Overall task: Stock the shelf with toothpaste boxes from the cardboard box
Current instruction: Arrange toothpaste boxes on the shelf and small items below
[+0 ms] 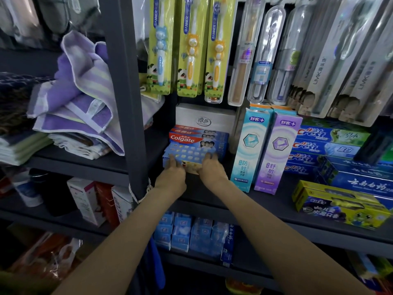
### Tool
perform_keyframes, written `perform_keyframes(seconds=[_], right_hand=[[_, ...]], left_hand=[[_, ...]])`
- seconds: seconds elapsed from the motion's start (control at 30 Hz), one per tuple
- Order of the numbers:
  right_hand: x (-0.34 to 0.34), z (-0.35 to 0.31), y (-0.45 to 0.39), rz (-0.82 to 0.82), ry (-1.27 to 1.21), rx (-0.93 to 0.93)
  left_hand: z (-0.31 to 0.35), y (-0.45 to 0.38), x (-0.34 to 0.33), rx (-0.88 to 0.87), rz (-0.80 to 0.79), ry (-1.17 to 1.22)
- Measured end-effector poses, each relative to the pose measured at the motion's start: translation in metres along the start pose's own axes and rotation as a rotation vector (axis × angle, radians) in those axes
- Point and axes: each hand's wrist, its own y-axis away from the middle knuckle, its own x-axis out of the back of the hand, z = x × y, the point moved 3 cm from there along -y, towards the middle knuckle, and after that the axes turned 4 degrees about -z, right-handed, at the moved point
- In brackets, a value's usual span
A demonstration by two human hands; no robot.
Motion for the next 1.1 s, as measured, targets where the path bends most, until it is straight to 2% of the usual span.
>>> perform_keyframes(seconds=[0.1,0.2,0.33,0.47,0.57,0.7,0.8,0.9,0.97,1.1], right_hand=[[0.002,-0.002,-0.003,-0.019,-0.111,-0.013],[-0.003,-0.008,-0.003,-0.064,-0.112,-0.025],[-0.004,-0.013,-0.008,-0.092,-0.071,-0.060],[0.003,-0.008,-0.004,-0.142,-0.226,-0.040],[0.013,-0.013,0.019,-0.012,-0.273,0.061],[0.055,0.003,0.073,0.310,-0.219,0.348],[0.091,0.053,0.111,0.481,-0.188,0.397],[0.118,0.121,0.141,0.560,-0.164,0.305],[0.130,0.168,0.154,0.492,-0.134,0.160],[0.130,0.249,0.162,0.075,-0.053,-0.091]], left_hand=[[-0.002,0.001,0.002,0.041,-0.018,-0.013],[-0.002,0.004,0.006,0.075,-0.028,0.010],[0.001,0.008,0.006,0.018,-0.012,0.017],[0.005,0.022,0.004,-0.020,0.042,0.078],[0.019,0.039,0.005,-0.110,0.257,0.202],[0.066,0.058,0.010,-0.415,0.558,0.346],[0.121,0.068,0.016,-0.584,0.582,0.390],[0.178,0.074,0.010,-0.724,0.522,0.376],[0.211,0.071,-0.001,-0.759,0.427,0.338],[0.254,0.052,-0.028,-0.731,0.227,0.131]])
